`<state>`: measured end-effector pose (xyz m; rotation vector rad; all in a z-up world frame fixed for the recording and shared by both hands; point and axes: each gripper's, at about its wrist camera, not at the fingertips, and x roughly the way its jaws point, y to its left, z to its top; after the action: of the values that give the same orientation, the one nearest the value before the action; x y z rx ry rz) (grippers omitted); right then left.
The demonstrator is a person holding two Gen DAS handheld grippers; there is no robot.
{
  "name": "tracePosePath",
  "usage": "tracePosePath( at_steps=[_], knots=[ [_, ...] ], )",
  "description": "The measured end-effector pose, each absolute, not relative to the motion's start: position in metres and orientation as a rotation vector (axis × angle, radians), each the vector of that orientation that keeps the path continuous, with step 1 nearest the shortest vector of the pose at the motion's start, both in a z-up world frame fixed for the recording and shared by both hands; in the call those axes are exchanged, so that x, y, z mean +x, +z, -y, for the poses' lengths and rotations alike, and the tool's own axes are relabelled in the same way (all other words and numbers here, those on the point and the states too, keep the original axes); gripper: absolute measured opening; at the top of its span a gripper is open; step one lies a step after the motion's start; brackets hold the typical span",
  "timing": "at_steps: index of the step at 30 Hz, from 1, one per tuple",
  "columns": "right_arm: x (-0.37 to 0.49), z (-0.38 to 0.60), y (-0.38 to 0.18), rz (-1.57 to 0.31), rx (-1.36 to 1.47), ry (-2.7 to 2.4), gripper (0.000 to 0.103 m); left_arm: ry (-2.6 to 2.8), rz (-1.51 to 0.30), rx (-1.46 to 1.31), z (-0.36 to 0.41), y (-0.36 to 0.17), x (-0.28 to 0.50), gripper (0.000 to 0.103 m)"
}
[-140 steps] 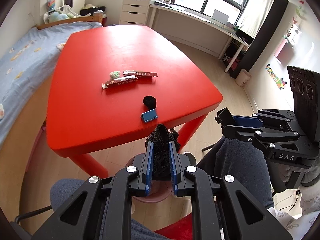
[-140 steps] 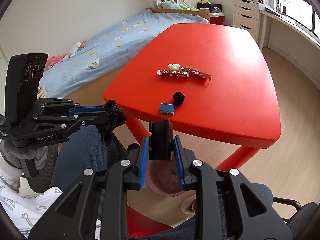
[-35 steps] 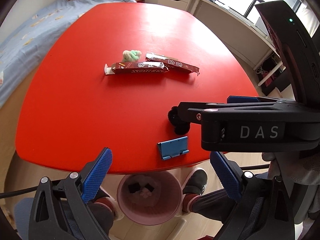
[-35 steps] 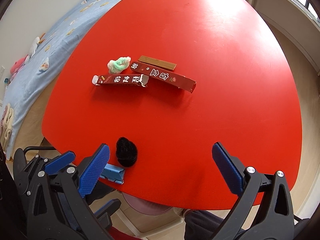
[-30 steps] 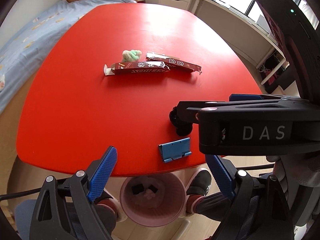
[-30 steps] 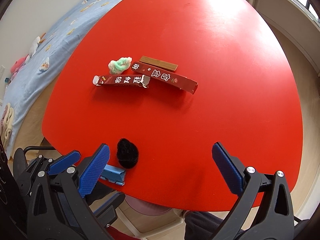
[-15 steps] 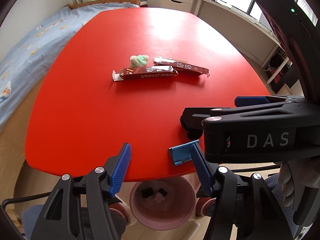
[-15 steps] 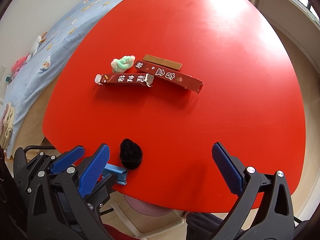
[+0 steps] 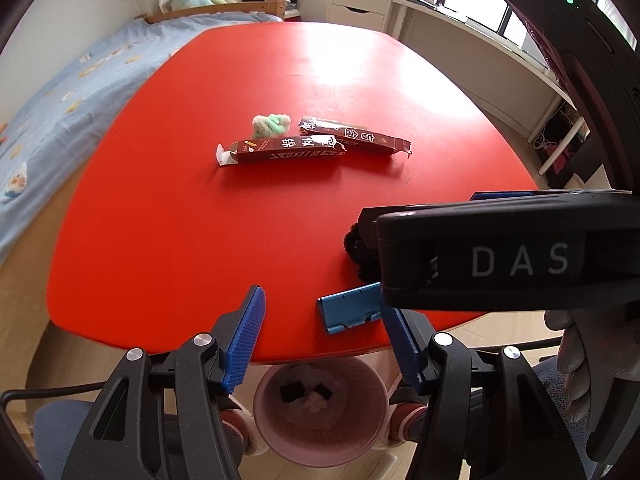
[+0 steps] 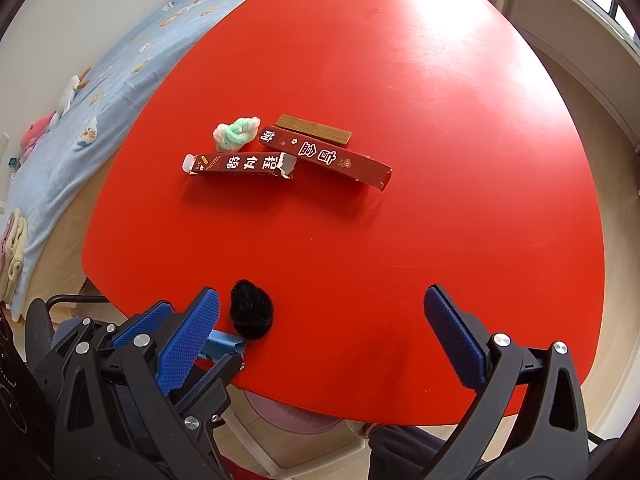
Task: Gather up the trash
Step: 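Grasp the blue card with the left tool while the right tool grasps the black pompom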
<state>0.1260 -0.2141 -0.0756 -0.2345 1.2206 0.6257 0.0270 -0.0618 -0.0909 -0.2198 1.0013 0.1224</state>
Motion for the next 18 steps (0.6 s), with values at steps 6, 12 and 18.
tracePosePath(
  at_steps=[6,12,18],
  knots=[
    [0.126,0.213,-0.077,-1.223,-0.236,0.634,0.100,0.117,-1.003,-0.227,0.052,-0.090,0.027,0.045],
    [0.122,0.206,-0.077,-1.225,-0.250,0.649,0.100,0.114,-1.005,-0.232,0.042,-0.088,0.025,0.032],
    [0.119,0.205,-0.077,-1.223,-0.266,0.651,0.099,0.112,-1.008,-0.252,0.032,-0.087,0.025,0.024]
  ],
)
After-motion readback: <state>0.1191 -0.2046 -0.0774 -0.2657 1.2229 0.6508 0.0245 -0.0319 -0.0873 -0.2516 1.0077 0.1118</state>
